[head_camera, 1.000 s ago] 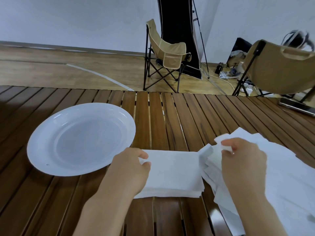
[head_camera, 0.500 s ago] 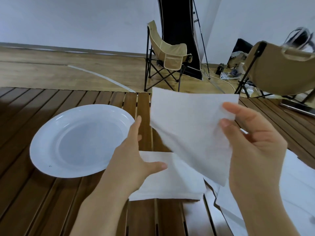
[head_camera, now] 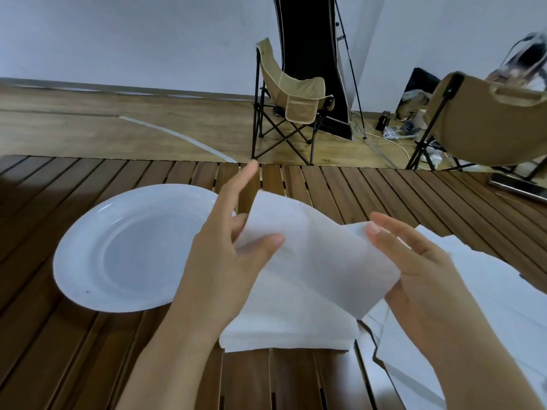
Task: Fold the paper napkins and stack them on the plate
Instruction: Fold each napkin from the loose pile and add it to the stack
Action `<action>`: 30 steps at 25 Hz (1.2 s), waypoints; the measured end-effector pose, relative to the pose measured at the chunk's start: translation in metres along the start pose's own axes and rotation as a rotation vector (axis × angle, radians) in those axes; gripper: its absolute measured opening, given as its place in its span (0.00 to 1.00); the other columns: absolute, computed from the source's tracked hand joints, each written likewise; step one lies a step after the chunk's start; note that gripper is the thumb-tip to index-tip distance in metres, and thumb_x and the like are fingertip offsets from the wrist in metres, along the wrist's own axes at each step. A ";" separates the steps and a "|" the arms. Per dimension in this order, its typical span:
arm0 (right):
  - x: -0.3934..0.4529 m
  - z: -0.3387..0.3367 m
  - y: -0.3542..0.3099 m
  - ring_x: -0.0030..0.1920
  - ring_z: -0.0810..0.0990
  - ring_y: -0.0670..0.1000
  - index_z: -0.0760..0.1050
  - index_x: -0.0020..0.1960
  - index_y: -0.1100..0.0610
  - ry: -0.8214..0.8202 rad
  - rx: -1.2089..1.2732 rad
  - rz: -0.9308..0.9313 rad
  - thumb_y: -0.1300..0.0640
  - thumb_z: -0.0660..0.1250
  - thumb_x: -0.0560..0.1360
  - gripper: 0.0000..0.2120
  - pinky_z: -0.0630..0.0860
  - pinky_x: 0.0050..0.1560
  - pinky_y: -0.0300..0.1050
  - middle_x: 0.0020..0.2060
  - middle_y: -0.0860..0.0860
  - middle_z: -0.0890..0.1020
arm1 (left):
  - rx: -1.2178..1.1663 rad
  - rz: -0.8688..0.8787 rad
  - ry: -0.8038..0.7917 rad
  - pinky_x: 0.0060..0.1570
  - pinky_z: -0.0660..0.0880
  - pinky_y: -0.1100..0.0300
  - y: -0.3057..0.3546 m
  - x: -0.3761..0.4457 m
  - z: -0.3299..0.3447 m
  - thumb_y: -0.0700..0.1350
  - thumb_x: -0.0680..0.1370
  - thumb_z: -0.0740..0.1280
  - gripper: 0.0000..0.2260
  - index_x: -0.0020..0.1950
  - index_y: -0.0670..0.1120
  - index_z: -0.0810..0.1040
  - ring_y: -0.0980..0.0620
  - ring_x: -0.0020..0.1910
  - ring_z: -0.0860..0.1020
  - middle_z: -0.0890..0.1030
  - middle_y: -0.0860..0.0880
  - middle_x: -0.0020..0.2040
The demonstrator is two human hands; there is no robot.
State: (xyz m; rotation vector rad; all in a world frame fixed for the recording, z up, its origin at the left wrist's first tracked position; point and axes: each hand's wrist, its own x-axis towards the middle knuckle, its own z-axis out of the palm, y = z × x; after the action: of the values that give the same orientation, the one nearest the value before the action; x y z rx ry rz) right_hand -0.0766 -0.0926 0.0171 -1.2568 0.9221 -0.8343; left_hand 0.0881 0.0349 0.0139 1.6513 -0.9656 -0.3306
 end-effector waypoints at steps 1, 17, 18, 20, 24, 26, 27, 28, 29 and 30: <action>0.001 -0.002 0.002 0.51 0.82 0.54 0.79 0.58 0.49 -0.030 -0.040 0.008 0.46 0.74 0.61 0.25 0.78 0.43 0.46 0.55 0.54 0.81 | 0.010 0.018 -0.002 0.52 0.77 0.58 0.000 0.000 0.000 0.45 0.74 0.71 0.28 0.66 0.70 0.66 0.59 0.49 0.80 0.83 0.59 0.47; 0.007 -0.002 0.007 0.44 0.79 0.45 0.80 0.42 0.48 0.079 -0.394 -0.235 0.58 0.69 0.74 0.06 0.73 0.43 0.41 0.43 0.44 0.82 | 0.270 -0.084 0.171 0.41 0.72 0.70 -0.022 0.002 -0.008 0.59 0.66 0.73 0.10 0.46 0.60 0.81 0.62 0.41 0.78 0.81 0.61 0.39; 0.006 -0.001 0.005 0.41 0.78 0.46 0.79 0.43 0.50 0.089 -0.372 -0.236 0.58 0.67 0.75 0.05 0.73 0.41 0.42 0.38 0.46 0.82 | 0.282 -0.093 0.154 0.39 0.70 0.72 -0.021 0.002 -0.009 0.62 0.66 0.70 0.10 0.42 0.60 0.81 0.62 0.40 0.78 0.81 0.61 0.37; 0.005 0.003 0.006 0.39 0.76 0.49 0.79 0.44 0.54 0.112 -0.318 -0.195 0.57 0.66 0.77 0.05 0.72 0.41 0.46 0.38 0.53 0.81 | 0.252 -0.109 0.148 0.37 0.68 0.72 -0.018 0.002 -0.007 0.67 0.64 0.64 0.16 0.39 0.57 0.80 0.62 0.40 0.78 0.81 0.60 0.36; 0.013 0.009 0.028 0.51 0.79 0.57 0.79 0.48 0.55 0.114 -0.247 0.061 0.53 0.65 0.77 0.07 0.77 0.52 0.57 0.47 0.56 0.81 | 0.221 -0.254 0.129 0.44 0.71 0.65 -0.022 0.003 0.001 0.61 0.73 0.64 0.15 0.50 0.52 0.78 0.60 0.45 0.77 0.80 0.58 0.48; 0.017 0.011 0.039 0.54 0.78 0.59 0.78 0.53 0.54 0.088 -0.274 0.186 0.53 0.67 0.75 0.08 0.78 0.54 0.58 0.51 0.55 0.80 | 0.292 -0.307 0.101 0.49 0.75 0.59 -0.030 0.004 0.005 0.56 0.76 0.65 0.12 0.53 0.50 0.77 0.54 0.48 0.78 0.81 0.54 0.51; 0.020 0.010 0.044 0.54 0.78 0.58 0.76 0.55 0.53 0.082 -0.305 0.219 0.54 0.69 0.74 0.10 0.78 0.55 0.58 0.51 0.55 0.79 | 0.340 -0.334 0.093 0.50 0.74 0.58 -0.033 0.004 0.006 0.55 0.77 0.65 0.12 0.55 0.50 0.75 0.53 0.48 0.78 0.80 0.52 0.52; 0.022 0.010 0.048 0.53 0.78 0.57 0.74 0.57 0.53 0.086 -0.351 0.228 0.57 0.70 0.73 0.13 0.77 0.55 0.58 0.50 0.54 0.79 | 0.388 -0.362 0.093 0.51 0.73 0.58 -0.035 0.004 0.006 0.53 0.77 0.65 0.11 0.56 0.50 0.73 0.53 0.49 0.76 0.79 0.51 0.54; 0.023 0.009 0.051 0.51 0.78 0.56 0.71 0.57 0.54 0.107 -0.415 0.209 0.59 0.71 0.73 0.15 0.77 0.56 0.58 0.47 0.54 0.80 | 0.420 -0.397 0.095 0.51 0.72 0.59 -0.038 0.003 0.007 0.52 0.77 0.66 0.11 0.57 0.51 0.71 0.53 0.49 0.75 0.78 0.50 0.55; 0.023 0.009 0.053 0.49 0.79 0.56 0.70 0.56 0.54 0.129 -0.486 0.172 0.61 0.72 0.72 0.16 0.77 0.55 0.57 0.43 0.54 0.81 | 0.428 -0.437 0.094 0.49 0.72 0.59 -0.040 0.003 0.008 0.50 0.77 0.67 0.12 0.57 0.51 0.68 0.53 0.48 0.74 0.78 0.49 0.56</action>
State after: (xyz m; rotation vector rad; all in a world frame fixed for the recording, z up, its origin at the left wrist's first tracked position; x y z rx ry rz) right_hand -0.0581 -0.1031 -0.0369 -1.5212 1.3730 -0.5756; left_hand 0.1013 0.0285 -0.0243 2.2541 -0.6219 -0.3489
